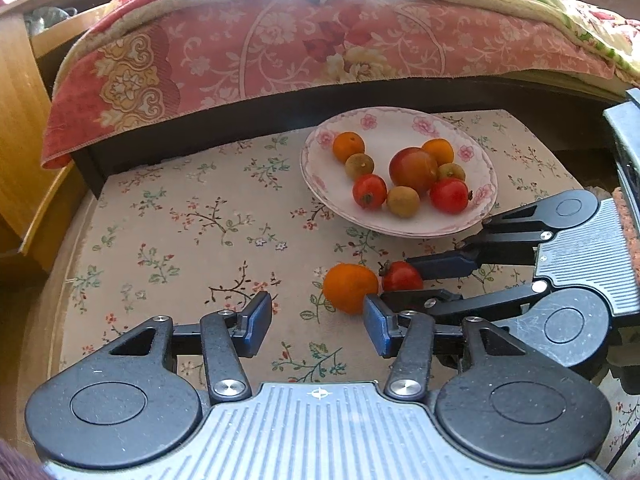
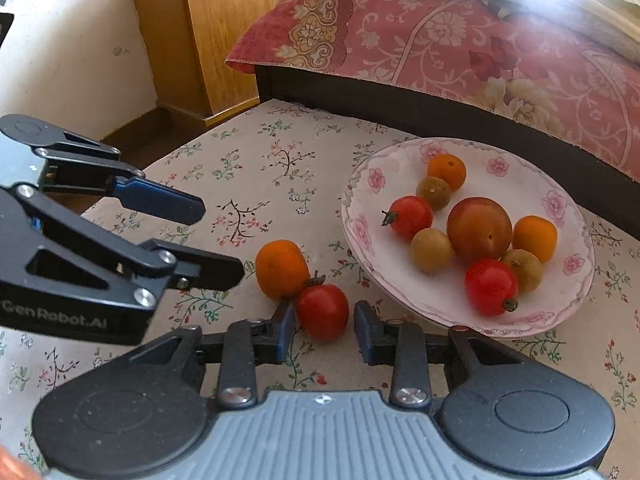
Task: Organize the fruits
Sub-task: 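Move right tool to red cherry tomato while left tool approaches last tangerine, then close left tool on tangerine while right tool grasps red cherry tomato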
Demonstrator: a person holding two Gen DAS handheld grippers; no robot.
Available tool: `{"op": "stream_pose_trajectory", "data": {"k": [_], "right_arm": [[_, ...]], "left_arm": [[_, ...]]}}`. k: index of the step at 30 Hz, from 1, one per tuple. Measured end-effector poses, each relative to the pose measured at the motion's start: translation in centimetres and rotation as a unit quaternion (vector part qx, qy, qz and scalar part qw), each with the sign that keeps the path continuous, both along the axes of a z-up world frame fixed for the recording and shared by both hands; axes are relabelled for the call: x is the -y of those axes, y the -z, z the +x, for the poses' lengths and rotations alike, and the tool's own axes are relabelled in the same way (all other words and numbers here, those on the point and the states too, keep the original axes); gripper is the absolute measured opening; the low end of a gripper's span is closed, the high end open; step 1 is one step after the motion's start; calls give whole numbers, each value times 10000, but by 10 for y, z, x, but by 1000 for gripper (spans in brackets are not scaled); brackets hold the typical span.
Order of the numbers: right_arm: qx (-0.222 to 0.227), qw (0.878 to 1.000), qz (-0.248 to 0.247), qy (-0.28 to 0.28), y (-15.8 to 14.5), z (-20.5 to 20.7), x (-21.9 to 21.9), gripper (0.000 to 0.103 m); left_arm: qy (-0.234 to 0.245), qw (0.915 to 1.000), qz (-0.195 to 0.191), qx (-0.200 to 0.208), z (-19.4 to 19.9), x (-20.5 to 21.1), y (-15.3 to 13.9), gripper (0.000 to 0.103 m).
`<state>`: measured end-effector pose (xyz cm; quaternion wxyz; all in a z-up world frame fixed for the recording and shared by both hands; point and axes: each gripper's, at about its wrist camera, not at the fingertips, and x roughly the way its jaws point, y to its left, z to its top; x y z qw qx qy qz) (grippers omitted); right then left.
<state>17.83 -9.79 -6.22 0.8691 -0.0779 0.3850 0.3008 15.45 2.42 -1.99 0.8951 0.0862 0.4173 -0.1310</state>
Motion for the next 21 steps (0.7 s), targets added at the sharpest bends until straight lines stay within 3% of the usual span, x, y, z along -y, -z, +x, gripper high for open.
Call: {"op": "stream_pose_trajectory", "data": {"k": [14,21], "right_arm": [[-248,9987,-256,353,-8,-16,30,31],[-384,9960,-400,699,-13,-37,63,31]], "left_arm": [[234,9995,-110,-172,19,24,16,59],[119,9995,-86,-276,22,30,28,45]]}}
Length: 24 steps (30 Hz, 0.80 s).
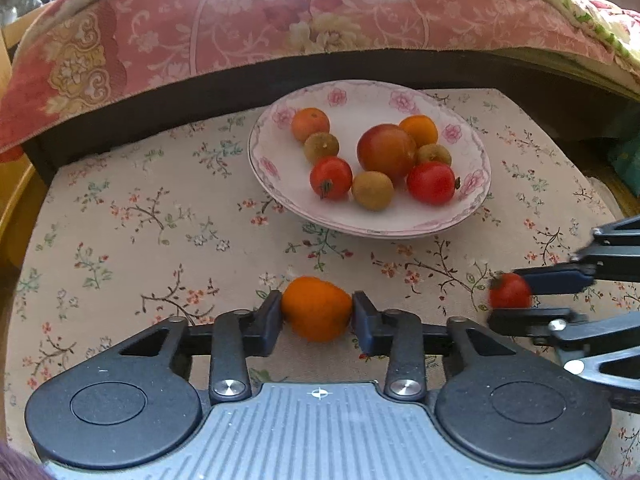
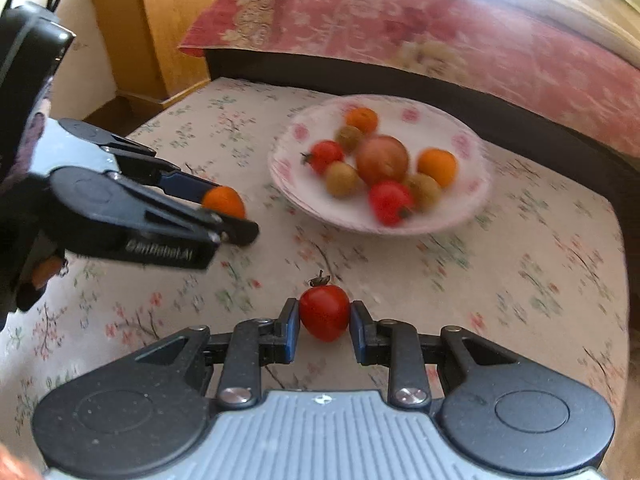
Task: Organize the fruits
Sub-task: 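Close left tool on tangerine while right tool grasps red cherry tomato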
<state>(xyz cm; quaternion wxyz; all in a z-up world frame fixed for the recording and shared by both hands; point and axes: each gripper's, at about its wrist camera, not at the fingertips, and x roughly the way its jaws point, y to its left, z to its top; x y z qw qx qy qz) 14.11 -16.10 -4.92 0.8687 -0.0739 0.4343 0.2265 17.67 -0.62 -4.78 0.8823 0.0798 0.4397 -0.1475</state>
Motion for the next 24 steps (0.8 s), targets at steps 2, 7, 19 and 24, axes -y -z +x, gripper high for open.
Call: {"op": "stream_pose_trajectory", "data": {"k": [2,7,19,24], "right_arm": [[-50,9999,-12,87,-1,-5,6,31],[-103,9998,-5,191,-3,-21,17,31],[-68,9998,-28,171,2,-49,21,31],[-88,9998,0,175,2,-49,21,31]], "left_arm": [[-28,10000,-3,-12,-2,0,-1,44],[-32,9999,-54,-139,-18,1,-6,43],[258,9995,5,-205,-82,24,-13,44],[277,9993,104,-240,-90,25,-7,45]]}}
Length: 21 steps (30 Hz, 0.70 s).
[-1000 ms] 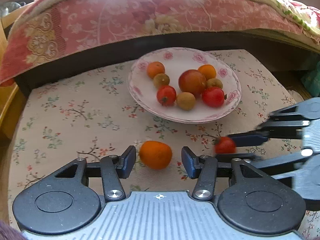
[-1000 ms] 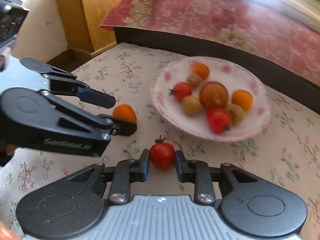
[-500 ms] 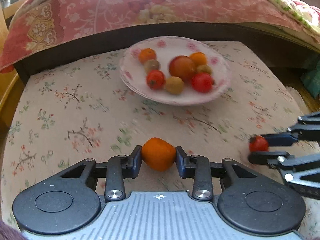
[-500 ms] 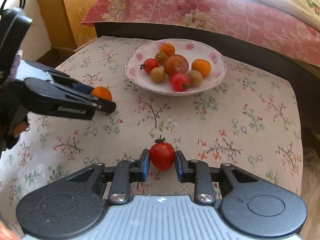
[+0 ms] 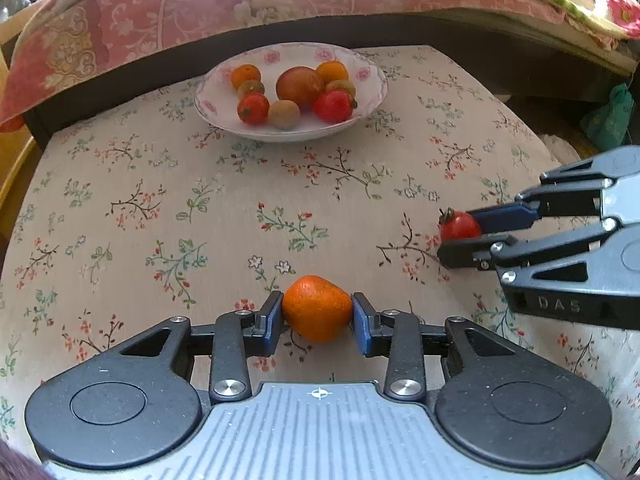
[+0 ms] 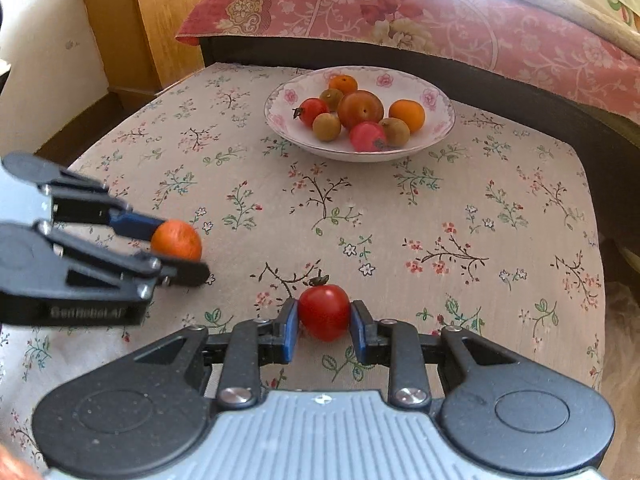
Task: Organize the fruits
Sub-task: 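Close left tool on tangerine while right tool grasps red cherry tomato, then lift and carry tangerine and cherry tomato in both tools toward the plate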
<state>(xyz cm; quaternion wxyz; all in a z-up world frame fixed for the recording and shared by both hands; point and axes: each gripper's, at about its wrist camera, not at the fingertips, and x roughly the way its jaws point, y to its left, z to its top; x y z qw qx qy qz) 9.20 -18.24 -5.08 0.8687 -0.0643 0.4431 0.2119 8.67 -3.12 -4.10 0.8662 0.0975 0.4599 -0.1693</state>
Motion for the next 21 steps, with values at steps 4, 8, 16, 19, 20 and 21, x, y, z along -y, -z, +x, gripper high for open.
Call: {"op": "stream_pose_trajectory", "data": {"k": [4,8,16,19,20,21], "right_arm": [[-7,10000,17,-66,0,0,1,32],[-64,9999,61,-116,0,1,2,35],[-97,9998,83,-153,0,3,0,39],[-95,9997,85,-204,0,3,-2,39],[-86,9997,76,-214,0,2,-3,39],[-84,9997,64,-225,0,3,-3,39]], "left_arm": [[18,10000,20,19,0,0,-1,50],[81,10000,48,3,-2,1,0,58],[61,9999,135,-58,-3,0,0,62],[51,9999,131,-70,-5,-3,0,62],[44,9998,149,-90,-5,-4,0,61],[38,9998,156,-104,-5,-4,1,61]]}}
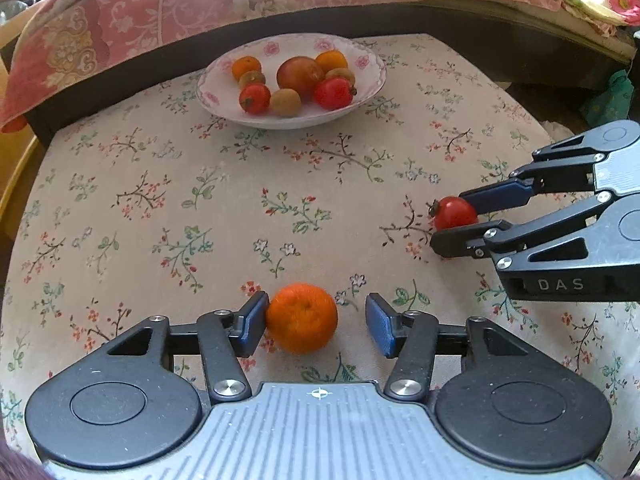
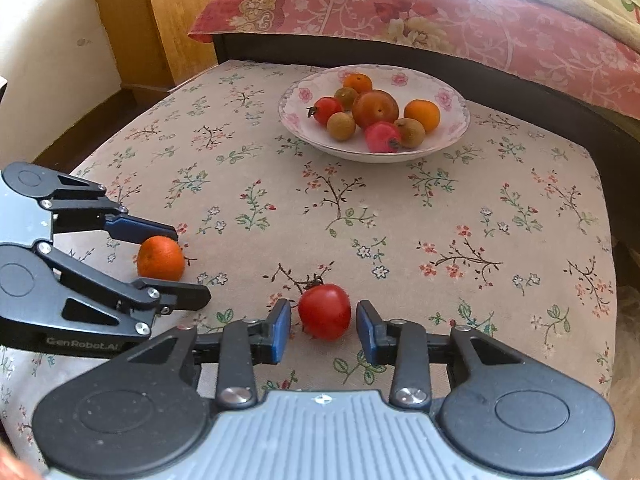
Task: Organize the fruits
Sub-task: 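Lift and carry tangerine and cherry tomato in both tools toward the plate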
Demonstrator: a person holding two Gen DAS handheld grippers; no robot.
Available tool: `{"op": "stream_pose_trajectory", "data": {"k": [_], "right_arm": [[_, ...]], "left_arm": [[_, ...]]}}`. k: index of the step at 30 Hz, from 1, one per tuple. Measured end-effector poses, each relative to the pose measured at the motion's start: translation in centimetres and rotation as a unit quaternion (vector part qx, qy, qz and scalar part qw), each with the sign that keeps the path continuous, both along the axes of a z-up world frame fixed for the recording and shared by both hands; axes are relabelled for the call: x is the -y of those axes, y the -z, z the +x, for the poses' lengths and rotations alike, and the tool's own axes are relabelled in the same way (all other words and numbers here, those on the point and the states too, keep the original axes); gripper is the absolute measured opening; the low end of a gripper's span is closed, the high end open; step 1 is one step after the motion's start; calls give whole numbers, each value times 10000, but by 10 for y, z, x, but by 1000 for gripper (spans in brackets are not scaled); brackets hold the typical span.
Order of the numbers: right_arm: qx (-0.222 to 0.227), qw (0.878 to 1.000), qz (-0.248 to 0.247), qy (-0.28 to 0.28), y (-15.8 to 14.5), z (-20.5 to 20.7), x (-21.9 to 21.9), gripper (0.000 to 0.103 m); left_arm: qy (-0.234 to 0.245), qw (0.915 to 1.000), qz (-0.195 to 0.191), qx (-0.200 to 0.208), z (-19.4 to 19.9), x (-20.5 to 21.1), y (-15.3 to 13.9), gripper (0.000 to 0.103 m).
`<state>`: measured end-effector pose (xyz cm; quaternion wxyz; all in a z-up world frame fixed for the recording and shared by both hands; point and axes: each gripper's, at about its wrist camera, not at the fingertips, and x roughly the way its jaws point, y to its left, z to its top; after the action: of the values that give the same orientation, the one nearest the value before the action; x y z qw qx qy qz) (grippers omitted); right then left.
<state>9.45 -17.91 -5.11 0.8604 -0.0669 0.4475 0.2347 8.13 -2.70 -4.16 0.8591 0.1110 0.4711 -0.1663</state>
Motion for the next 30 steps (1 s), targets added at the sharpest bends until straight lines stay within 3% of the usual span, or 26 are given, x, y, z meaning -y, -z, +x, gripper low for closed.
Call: {"op": "stream_pose_trajectory", "data": {"k": [5,6,9,30], "right_arm": [[9,10000,-79,-5,0,1,-3,39],[-2,10000,-94,9,0,1,-4,39],[30,9997,-223,20,0,1,-7,33],[131,9996,-219,90,-8,7,-13,31]], "left_arm": [[-29,10000,74,-5,-1,2,-2,55],[-23,10000,59,-29,-1,2,-2,50],[-24,9999,106,-40,-2,4,-3,44],[-95,9996,204,169,9,14,-14,43]]}}
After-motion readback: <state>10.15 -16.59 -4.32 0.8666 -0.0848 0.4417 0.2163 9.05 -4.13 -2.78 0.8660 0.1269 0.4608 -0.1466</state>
